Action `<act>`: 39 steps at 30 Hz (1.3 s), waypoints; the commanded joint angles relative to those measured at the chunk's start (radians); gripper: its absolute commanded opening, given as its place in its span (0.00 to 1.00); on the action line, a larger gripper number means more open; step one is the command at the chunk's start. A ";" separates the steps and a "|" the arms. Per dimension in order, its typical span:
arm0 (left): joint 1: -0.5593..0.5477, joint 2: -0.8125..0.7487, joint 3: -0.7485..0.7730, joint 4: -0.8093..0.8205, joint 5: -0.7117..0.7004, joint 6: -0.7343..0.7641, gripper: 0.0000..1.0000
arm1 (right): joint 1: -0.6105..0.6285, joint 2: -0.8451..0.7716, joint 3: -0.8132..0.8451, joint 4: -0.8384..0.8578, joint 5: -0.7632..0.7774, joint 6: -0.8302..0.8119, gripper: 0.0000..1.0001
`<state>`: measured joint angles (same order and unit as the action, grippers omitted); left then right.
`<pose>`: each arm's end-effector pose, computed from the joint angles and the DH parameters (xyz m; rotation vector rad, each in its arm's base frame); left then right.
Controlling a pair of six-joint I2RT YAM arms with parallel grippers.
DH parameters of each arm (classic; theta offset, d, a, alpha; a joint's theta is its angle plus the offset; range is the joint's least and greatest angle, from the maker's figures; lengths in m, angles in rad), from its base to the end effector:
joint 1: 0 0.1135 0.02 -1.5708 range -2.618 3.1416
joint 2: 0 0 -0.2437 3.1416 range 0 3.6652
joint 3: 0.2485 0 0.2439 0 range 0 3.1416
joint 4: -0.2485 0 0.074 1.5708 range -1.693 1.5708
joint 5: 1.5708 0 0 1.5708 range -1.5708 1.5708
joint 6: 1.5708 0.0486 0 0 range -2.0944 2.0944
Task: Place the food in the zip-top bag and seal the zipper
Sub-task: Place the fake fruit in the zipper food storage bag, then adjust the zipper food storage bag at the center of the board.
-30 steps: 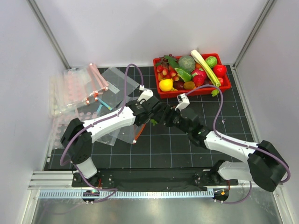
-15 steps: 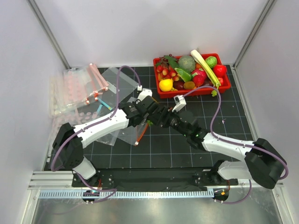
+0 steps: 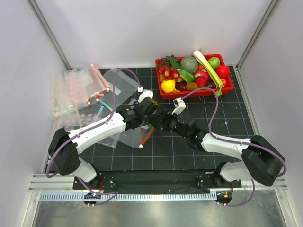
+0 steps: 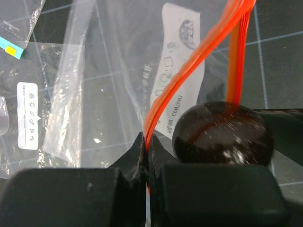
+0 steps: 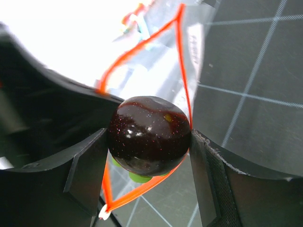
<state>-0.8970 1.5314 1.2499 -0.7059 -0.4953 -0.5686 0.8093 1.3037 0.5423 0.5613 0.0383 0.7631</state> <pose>0.2168 -0.2345 0.2515 0.2116 2.3863 -0.0309 0.2003 0.2074 0.2045 -0.0142 1.9075 1.0777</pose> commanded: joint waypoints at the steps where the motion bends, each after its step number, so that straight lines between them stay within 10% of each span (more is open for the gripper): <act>1: -0.002 -0.062 -0.012 0.040 0.014 0.003 0.01 | 0.010 0.017 0.060 -0.029 0.066 -0.005 0.43; 10: 0.000 -0.079 -0.021 0.052 0.049 0.009 0.01 | 0.034 0.028 0.084 -0.060 0.075 -0.036 0.57; 16: 0.012 -0.103 -0.032 0.062 0.086 0.007 0.01 | 0.053 0.016 0.091 -0.080 0.112 -0.050 0.93; 39: 0.072 -0.332 -0.144 0.075 -0.115 -0.076 0.01 | 0.062 0.035 0.157 -0.222 0.175 -0.079 0.69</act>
<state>-0.8299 1.2900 1.1240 -0.6827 -0.5209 -0.6147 0.8627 1.3056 0.6472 0.3389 0.2127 0.7025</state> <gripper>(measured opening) 0.020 0.703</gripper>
